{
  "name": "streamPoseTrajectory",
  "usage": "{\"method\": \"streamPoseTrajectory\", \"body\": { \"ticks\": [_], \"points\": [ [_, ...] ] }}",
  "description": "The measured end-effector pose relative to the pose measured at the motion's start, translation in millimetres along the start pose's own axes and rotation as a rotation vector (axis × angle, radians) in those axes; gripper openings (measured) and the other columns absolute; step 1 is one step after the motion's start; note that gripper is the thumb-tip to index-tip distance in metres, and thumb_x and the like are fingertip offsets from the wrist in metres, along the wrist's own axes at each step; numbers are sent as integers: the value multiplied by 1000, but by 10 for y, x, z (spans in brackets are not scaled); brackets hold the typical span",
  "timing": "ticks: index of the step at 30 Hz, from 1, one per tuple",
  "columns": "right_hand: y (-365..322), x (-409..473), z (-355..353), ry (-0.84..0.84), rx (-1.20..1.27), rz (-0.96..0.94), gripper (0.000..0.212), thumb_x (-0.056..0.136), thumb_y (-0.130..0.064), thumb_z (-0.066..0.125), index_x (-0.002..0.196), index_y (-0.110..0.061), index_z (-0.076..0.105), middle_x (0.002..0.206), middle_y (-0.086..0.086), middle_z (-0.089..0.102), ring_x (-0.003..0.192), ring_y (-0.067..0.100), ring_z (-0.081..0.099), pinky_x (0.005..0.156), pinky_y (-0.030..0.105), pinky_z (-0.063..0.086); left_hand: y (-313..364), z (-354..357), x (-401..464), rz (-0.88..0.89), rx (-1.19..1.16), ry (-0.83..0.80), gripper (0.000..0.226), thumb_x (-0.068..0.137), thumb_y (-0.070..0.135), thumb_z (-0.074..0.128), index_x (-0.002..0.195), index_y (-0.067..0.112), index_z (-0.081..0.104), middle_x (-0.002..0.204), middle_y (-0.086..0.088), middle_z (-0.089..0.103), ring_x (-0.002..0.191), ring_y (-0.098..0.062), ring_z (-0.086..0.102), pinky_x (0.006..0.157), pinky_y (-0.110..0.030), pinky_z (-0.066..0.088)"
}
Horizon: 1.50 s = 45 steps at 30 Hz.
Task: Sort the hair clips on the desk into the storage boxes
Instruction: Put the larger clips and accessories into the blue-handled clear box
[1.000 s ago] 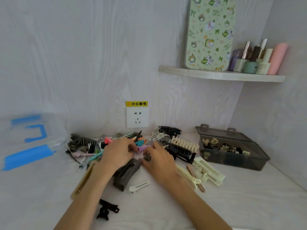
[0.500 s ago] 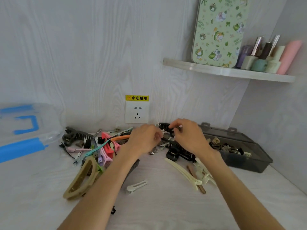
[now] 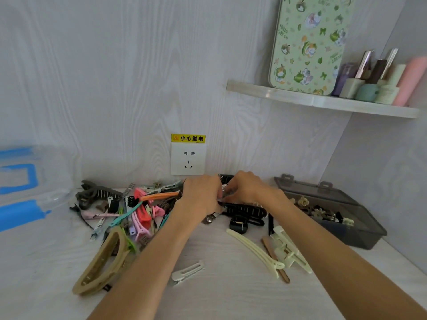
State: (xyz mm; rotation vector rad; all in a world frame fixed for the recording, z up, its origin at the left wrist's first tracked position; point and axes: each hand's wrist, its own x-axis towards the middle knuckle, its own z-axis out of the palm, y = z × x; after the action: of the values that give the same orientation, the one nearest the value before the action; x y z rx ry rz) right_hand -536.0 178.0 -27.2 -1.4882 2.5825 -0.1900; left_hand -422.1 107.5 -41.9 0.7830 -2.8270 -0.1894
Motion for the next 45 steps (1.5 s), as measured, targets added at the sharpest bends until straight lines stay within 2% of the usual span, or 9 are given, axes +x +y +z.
{"method": "streamPoseTrajectory", "body": {
  "ticks": [4,7,11,18,23,28,35,41,45],
  "points": [
    [-26,30,49,15,67,23,27,76,-25,74,103,-21,71,110,3,67,99,20,61,78,26,45,-32,38,5,0,14,-6,33,74,44,72,101,25,70,103,2,69,99,-21,63,79,-31,47],
    [10,3,66,60,123,-1,28,75,-25,75,102,-19,70,106,4,67,89,18,58,73,25,40,-83,-40,-25,9,-18,-26,26,78,31,72,103,29,71,107,4,70,103,-19,63,83,-31,48],
    [97,-139,-8,180,366,-23,17,75,-20,76,90,-16,69,93,6,71,87,19,66,77,29,49,-174,-113,-70,44,-2,-78,33,84,15,64,112,33,65,114,14,66,109,-11,58,76,-23,38],
    [334,-422,-170,276,535,-27,13,78,-20,73,88,-17,65,96,9,71,86,15,63,85,31,51,-109,-51,-166,81,112,22,35,77,35,72,111,30,66,112,9,67,107,-15,60,85,-28,43],
    [507,-695,-337,301,713,26,21,75,-21,76,92,-13,66,87,5,70,67,11,64,65,21,53,-116,-144,-283,44,-39,13,27,76,40,73,101,30,67,99,12,71,98,-9,62,73,-23,37],
    [642,-940,-393,318,841,37,19,76,-20,75,90,-13,65,81,4,69,66,12,63,64,21,54,-119,-196,-410,-3,-167,6,25,77,34,74,100,32,68,93,13,74,91,-3,65,72,-23,41],
    [867,-1187,-442,350,868,60,18,76,-19,75,90,-13,65,83,3,68,65,11,63,55,12,52,-96,-368,-512,-37,-251,113,9,76,34,74,84,30,73,85,14,73,78,-2,65,82,-27,51],
    [1342,-1267,-494,672,610,186,24,76,-16,75,92,-14,57,92,3,63,81,19,60,73,26,49,628,-609,-284,120,-436,339,11,76,35,74,84,28,75,77,16,70,72,3,63,72,-18,49],
    [1556,-1282,-413,606,529,190,21,77,-9,73,87,-16,56,92,3,64,87,22,62,82,29,51,1258,-271,61,216,-559,229,11,79,29,73,88,24,75,86,9,74,76,0,65,82,-27,55]
  ]
}}
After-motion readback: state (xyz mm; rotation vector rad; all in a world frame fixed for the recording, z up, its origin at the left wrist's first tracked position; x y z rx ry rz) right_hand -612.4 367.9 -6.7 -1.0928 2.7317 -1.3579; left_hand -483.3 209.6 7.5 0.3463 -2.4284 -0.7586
